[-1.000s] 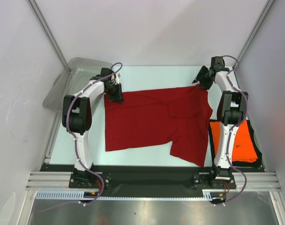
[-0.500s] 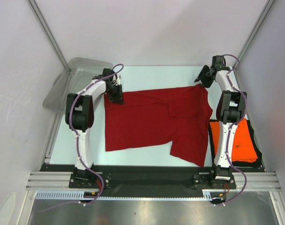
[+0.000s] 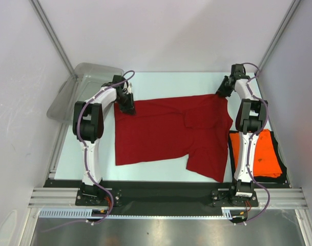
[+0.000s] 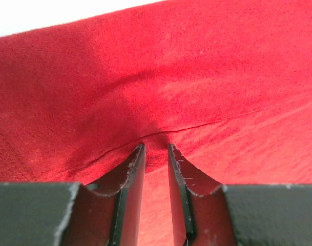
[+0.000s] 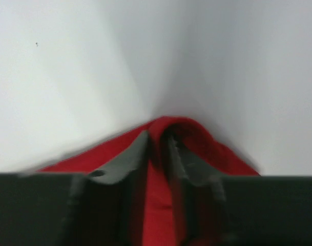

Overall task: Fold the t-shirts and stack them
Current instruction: Fold the tshirt

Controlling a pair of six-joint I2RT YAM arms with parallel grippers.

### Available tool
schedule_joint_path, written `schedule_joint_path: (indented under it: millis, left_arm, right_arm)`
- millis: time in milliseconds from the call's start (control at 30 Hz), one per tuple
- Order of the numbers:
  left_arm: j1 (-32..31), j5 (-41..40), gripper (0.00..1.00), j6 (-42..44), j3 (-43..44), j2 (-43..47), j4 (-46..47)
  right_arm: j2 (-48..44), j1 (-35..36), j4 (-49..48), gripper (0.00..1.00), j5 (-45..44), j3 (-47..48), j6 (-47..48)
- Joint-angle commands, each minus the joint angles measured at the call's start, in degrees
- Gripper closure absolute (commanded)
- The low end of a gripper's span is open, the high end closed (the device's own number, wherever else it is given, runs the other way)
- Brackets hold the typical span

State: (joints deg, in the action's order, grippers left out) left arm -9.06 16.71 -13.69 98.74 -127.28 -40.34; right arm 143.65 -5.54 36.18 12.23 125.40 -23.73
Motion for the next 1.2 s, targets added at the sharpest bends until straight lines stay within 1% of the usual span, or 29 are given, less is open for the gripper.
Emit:
schedule_joint_path:
  millis: [0,67,100,167,233,300,333,400,433,467,500,533,567,633,700,800,833,900,933,967,1067,1100,1167]
  left_arm:
    - [0.5,-1.3,0.70,-0.9,1.8,-2.3,-0.8]
    - [0.6,-1.8,0.70,-0.7,1.5,-2.6,-0.8]
    - [0.6,-2.0,0.70,-0.5,1.5,-2.7,-0.8]
    - [0.6,-2.6,0.70,-0.3,1.5,-2.7,-0.8]
    - [0.7,-2.6,0.70,0.1,1.9,-3.0,-1.1]
    - [0.6,-3.0,0.70,0.5,2.0,-2.8,-1.4]
    - [0.6,-3.2,0.70,0.7,2.0,-2.6,-1.7]
    - [0.5,-4.0,0.70,1.3,1.9,-1.3,-1.8]
    - [0.4,-4.1,0.68,1.6,1.6,-0.6,-1.9]
    - [0.1,-4.5,0.67,2.3,1.6,0.2,-2.1]
    - [0.0,-5.1,0.66,2.5,1.7,1.0,-2.5]
    - [-0.2,-5.2,0.64,2.7,1.6,3.1,-2.9]
    - [-0.8,-5.1,0.63,2.9,1.3,4.3,-3.0]
    - [-1.7,-4.7,0.60,3.1,-0.5,8.3,-2.6]
    - [-3.3,-3.3,0.59,2.9,-2.2,11.2,-2.0]
    - [-5.2,-0.6,0.59,1.6,-7.6,16.2,0.7]
    - [-5.8,1.4,0.59,1.3,-10.7,17.1,2.5]
    - [-6.2,3.1,0.59,0.7,-13.6,19.3,4.6]
    - [-6.3,4.0,0.59,0.6,-15.1,19.6,5.7]
    - [-6.3,4.1,0.60,0.7,-15.4,19.5,6.0]
    - [-6.1,3.3,0.60,1.7,-13.5,18.5,5.5]
    - [-6.1,2.7,0.60,1.9,-12.5,17.6,5.2]
    - [-6.0,0.1,0.57,2.4,-9.5,16.5,4.9]
  right_arm:
    - [0.1,-0.7,-1.5,0.81,-4.2,2.0,0.2]
    - [-0.1,-1.1,-2.1,0.93,-5.9,2.1,0.9]
    - [0.0,-1.1,-2.3,0.96,-6.4,2.2,1.3]
    - [-0.2,-1.5,-2.8,0.96,-7.7,2.0,2.6]
    - [0.0,-1.8,-3.6,0.96,-7.0,2.2,3.3]
    - [0.9,-2.4,-3.2,0.93,-6.1,3.2,3.9]
    - [1.2,-2.5,-2.7,0.84,-5.7,3.8,3.8]
    - [1.9,-2.6,-0.1,0.70,-5.3,6.3,3.7]
    - [1.8,-2.6,1.1,0.59,-5.3,7.2,3.7]
    - [1.8,-2.6,4.3,0.55,-5.6,8.3,3.6]
    - [1.6,-2.6,6.7,0.52,-6.3,11.5,3.3]
    - [1.2,-2.6,8.8,0.45,-6.9,12.7,3.1]
    - [0.6,-2.5,12.6,0.42,-9.1,13.4,2.7]
    - [-2.9,-2.5,15.3,0.37,-11.1,12.8,1.8]
    - [-7.0,-2.5,18.9,0.36,-14.0,11.5,1.4]
    - [-12.2,-1.7,19.9,0.34,-13.1,3.7,1.2]
    - [-16.4,-1.1,18.9,0.35,-11.2,-2.3,1.1]
    - [-20.9,-0.1,16.1,0.38,-9.5,-10.5,1.8]
    - [-25.7,1.3,14.3,0.42,-7.2,-14.2,3.1]
    - [-27.3,1.8,10.5,0.44,-6.0,-21.4,3.9]
    - [-30.9,2.6,7.7,0.46,-5.8,-27.4,5.2]
    - [-30.8,2.6,7.4,0.45,-6.1,-27.3,5.4]
    - [-29.3,2.1,5.8,0.40,-6.9,-26.8,5.6]
